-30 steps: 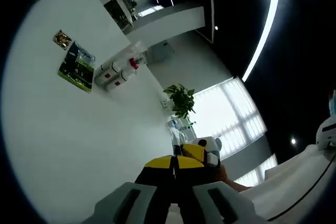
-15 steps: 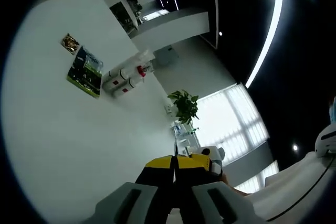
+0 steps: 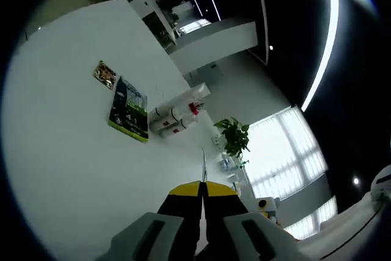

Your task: Arrange the skincare products in the storage area until every visible bottle or jar stands upright without overlapping.

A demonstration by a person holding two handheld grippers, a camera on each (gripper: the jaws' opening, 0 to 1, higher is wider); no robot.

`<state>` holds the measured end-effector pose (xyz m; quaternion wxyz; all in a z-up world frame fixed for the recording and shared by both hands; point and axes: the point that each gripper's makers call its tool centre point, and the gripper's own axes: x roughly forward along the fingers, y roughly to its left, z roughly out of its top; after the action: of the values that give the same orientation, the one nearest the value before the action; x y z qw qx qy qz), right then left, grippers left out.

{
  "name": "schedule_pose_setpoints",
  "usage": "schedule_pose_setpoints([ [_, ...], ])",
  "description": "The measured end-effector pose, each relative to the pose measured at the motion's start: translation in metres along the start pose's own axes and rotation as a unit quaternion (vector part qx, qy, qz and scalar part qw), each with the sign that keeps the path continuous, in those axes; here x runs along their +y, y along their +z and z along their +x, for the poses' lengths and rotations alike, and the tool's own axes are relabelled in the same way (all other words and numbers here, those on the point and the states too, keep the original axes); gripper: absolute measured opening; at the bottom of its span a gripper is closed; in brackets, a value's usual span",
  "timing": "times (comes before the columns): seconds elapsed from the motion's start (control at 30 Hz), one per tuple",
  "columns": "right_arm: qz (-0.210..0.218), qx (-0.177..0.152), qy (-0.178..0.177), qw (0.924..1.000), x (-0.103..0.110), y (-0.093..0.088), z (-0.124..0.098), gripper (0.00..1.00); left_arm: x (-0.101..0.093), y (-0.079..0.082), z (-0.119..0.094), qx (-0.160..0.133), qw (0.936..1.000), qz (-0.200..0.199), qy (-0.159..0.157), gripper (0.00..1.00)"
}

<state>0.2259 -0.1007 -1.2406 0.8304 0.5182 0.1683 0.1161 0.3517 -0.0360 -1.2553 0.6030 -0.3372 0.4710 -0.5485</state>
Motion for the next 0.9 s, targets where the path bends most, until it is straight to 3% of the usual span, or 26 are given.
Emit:
schedule_pose_setpoints([
  [0.33, -0.031, -0.017, -0.049, 0.9982, -0.016, 0.008, -0.012, 0.3, 0.035, 0.052, 0.011, -0.021, 0.999, -0.023, 0.033, 0.0],
  [0.43, -0.06, -0.019, -0.079, 0.9949, -0.027, 0.009, -0.015, 0.38, 0.05, 0.066, 0.015, -0.021, 0.9979, -0.024, 0.056, 0.0],
  [0.57, -0.086, -0.011, -0.109, 0.9902, -0.035, 0.01, -0.016, 0.55, 0.065, 0.079, 0.016, -0.033, 0.996, -0.038, 0.073, 0.0],
  [0.73, -0.119, -0.03, -0.131, 0.9837, -0.04, 0.02, -0.02, 0.6, 0.094, 0.093, 0.019, -0.036, 0.9928, -0.047, 0.104, 0.0],
  [0.9, -0.127, -0.041, -0.153, 0.9793, -0.048, 0.024, -0.028, 0.64, 0.113, 0.093, 0.022, -0.022, 0.9894, -0.042, 0.137, 0.0],
])
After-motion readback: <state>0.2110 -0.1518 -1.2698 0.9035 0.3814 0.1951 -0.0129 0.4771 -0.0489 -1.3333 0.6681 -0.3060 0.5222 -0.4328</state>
